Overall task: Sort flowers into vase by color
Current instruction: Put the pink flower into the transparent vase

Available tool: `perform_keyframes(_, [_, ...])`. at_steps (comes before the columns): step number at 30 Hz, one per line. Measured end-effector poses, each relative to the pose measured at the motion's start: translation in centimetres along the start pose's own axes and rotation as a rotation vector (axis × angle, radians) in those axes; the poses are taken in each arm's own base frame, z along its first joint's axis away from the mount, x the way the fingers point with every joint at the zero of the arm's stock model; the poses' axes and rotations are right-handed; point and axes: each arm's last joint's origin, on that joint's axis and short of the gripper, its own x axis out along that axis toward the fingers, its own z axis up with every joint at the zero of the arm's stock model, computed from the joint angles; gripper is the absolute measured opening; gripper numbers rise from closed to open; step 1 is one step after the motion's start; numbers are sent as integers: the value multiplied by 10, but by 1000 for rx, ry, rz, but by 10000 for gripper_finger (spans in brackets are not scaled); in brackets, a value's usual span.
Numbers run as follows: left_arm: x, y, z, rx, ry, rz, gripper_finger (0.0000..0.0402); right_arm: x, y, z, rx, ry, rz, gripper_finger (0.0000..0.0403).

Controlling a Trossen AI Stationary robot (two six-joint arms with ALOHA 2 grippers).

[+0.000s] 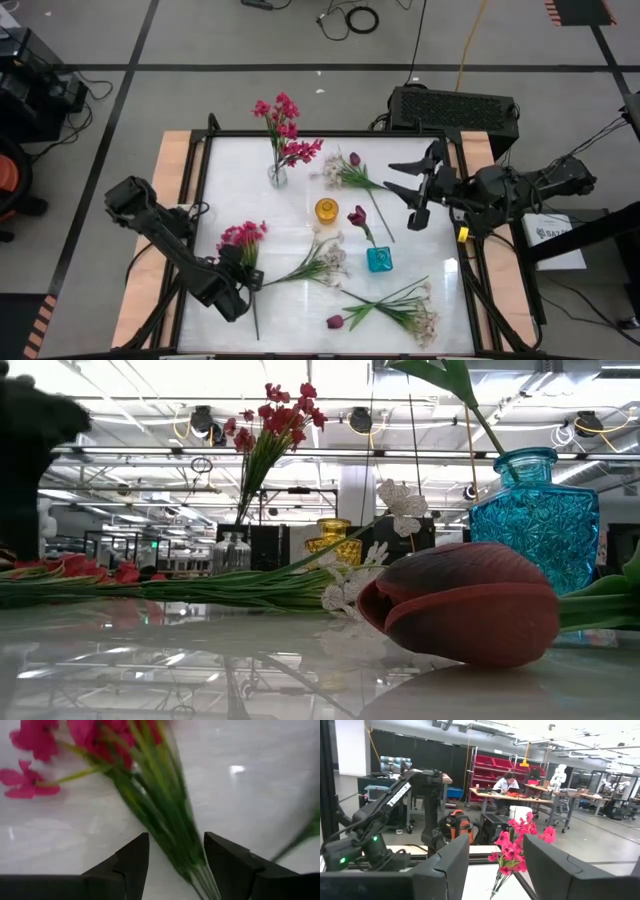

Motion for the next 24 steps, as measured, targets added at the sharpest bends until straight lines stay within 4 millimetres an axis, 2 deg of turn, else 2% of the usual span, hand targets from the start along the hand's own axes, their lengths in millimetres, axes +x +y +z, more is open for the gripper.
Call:
perform_keyframes(6, [12, -2, -5, -3, -22, 31, 195, 1, 1, -1, 14, 4, 2, 178])
perform_keyframes(11, [21, -9, -2, -28, -27, 28, 195, 1, 1, -1, 18, 4, 2, 178])
perform_keyframes(16, [35, -17, 3, 21, -23, 56, 192, 1, 1, -1, 18, 6, 3, 178])
perform_keyframes(20, [38, -19, 10, 60, -24, 80, 148, 1, 1, -2, 14, 10, 3, 178])
perform_keyframes(24, [40, -19, 19, 121, -47, 111, 69, 1, 1, -3, 0, 27, 5, 178])
